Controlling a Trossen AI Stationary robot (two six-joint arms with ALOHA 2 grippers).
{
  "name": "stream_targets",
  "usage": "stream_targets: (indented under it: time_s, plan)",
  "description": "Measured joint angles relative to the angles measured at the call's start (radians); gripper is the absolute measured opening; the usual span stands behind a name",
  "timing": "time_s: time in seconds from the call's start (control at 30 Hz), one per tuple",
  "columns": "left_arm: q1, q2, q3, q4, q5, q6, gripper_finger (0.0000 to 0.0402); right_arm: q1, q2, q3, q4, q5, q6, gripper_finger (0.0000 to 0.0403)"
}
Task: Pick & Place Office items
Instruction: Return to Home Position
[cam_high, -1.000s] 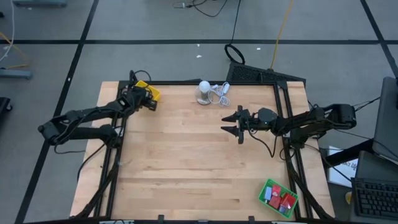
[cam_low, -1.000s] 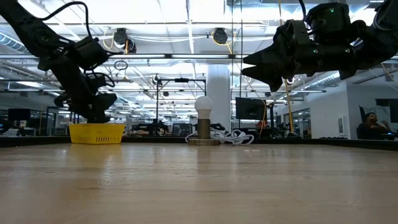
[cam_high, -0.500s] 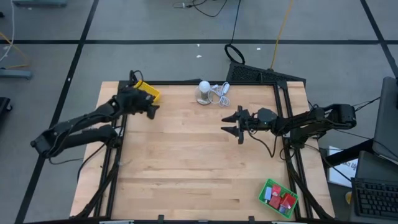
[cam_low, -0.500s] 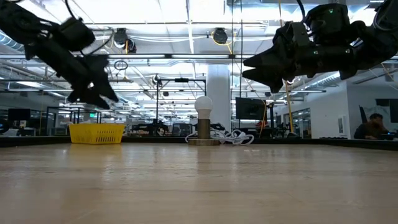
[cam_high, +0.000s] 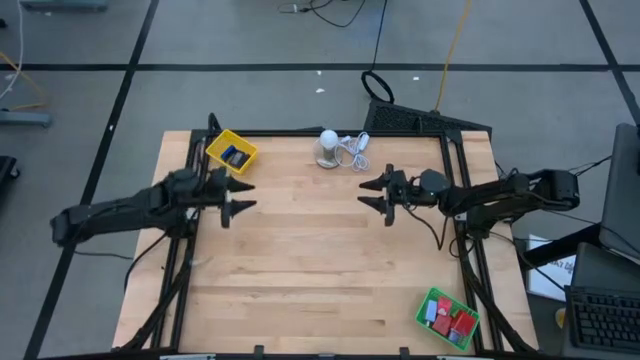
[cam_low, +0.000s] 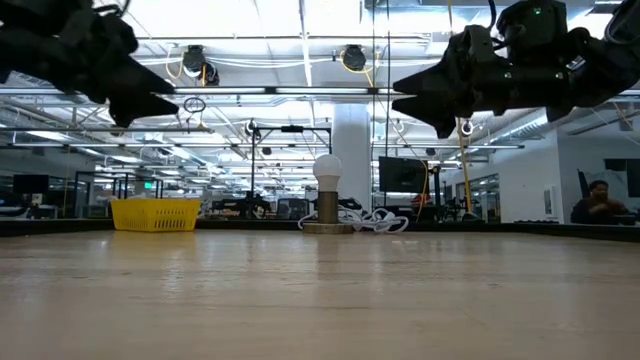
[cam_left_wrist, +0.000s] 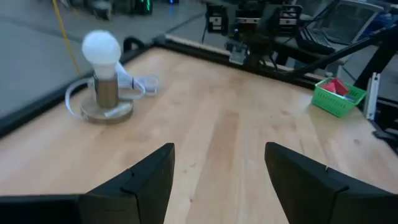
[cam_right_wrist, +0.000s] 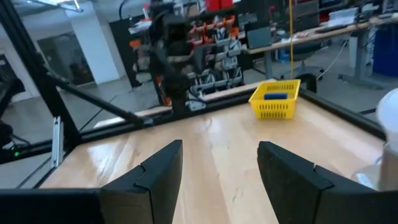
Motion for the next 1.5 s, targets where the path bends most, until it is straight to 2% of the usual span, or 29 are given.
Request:
stream_targets:
  time_s: [0.13,0.37,0.47,0.6,0.7,0.9,1.07,1.27,1.5]
  plan:
    - [-0.174,-0.104,-0.042,-0.006,-0.191,0.049,0.0254,-0.018,-0.037,-0.001,-0.004,-0.002,0.0,0.0196]
    - [-0.335,-0.302,-0.054,-0.136,-0.328,0.09,0.0274,-0.019,-0.154,-0.118,0.07,-0.001,-0.016,0.0196]
    - [-0.367,-0.365,-0.054,-0.138,-0.331,0.116,0.0283,-0.019,-0.222,-0.204,0.164,0.002,-0.018,0.0196]
    - [-0.395,-0.36,-0.057,-0.105,-0.33,0.148,0.0291,-0.019,-0.304,-0.293,0.253,0.001,-0.002,0.0196]
    - [-0.401,-0.36,-0.071,-0.093,-0.346,0.149,0.0294,-0.019,-0.36,-0.333,0.252,-0.001,0.029,0.0196]
    - [-0.403,-0.36,-0.137,0.031,-0.341,0.157,0.0294,-0.017,-0.399,-0.336,0.183,-0.11,-0.023,0.0197]
    - [-0.403,-0.36,-0.22,0.121,-0.323,0.133,0.0304,-0.018,-0.415,-0.336,0.142,-0.152,-0.037,0.0197]
    - [-0.404,-0.359,-0.228,0.129,-0.303,0.103,0.031,-0.074,-0.574,-0.337,0.09,-0.331,0.0,0.0197]
    - [-0.405,-0.36,-0.227,0.119,-0.295,0.12,0.0311,-0.156,-0.79,-0.338,-0.177,-0.333,0.014,0.0197]
